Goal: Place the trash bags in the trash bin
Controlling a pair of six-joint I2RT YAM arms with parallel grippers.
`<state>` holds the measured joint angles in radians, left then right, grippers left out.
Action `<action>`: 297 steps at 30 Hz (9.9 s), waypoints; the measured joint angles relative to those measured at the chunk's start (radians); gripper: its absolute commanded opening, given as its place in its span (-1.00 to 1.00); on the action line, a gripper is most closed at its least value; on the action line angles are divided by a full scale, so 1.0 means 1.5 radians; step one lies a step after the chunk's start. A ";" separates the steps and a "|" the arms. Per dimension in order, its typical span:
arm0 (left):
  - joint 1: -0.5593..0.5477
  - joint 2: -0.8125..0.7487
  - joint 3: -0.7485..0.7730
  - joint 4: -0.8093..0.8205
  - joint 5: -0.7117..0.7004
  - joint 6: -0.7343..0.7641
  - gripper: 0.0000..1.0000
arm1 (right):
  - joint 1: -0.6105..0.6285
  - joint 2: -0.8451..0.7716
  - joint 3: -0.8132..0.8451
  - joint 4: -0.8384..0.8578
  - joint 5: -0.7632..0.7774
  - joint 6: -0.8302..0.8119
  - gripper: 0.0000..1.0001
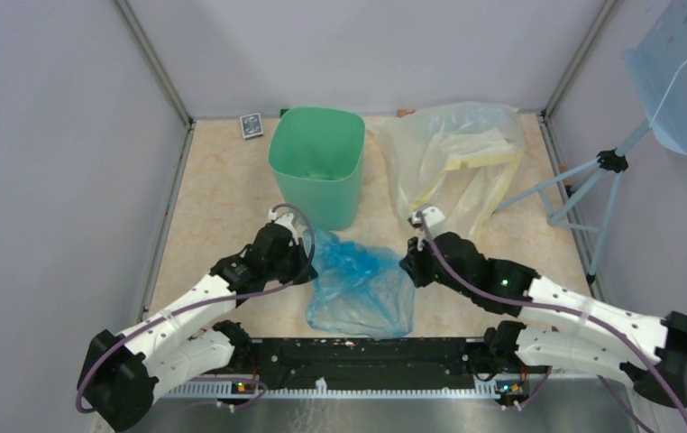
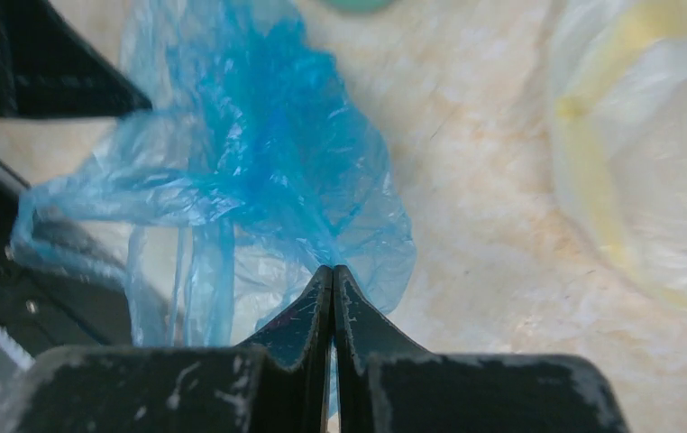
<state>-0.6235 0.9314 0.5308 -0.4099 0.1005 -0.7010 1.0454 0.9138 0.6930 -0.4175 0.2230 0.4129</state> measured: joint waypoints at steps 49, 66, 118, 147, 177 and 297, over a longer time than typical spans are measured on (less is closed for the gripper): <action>0.063 -0.013 -0.065 0.057 0.039 0.037 0.54 | 0.000 -0.181 -0.013 0.008 0.056 -0.001 0.03; 0.063 -0.051 0.043 -0.013 0.146 0.056 0.76 | -0.158 0.172 0.060 0.013 -0.100 0.023 -0.03; 0.064 0.204 -0.034 0.212 0.051 0.070 -1.00 | -0.188 0.256 0.072 0.119 -0.275 0.033 0.01; 0.065 0.204 -0.067 0.235 0.059 0.054 -1.00 | -0.222 0.183 0.010 0.247 -0.322 0.179 -1.00; 0.065 0.204 -0.074 0.253 0.062 0.055 -1.00 | -0.265 0.362 0.032 0.247 -0.401 0.105 0.14; -0.336 0.040 0.853 -0.105 -0.448 0.462 -1.00 | -0.354 0.517 0.928 -0.111 -0.375 0.050 -1.00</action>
<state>-1.1278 0.9913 1.8103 -0.5674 -0.5716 -0.0078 0.5144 1.6894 2.0853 -0.5842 -0.3389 0.4873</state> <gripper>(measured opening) 0.004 0.004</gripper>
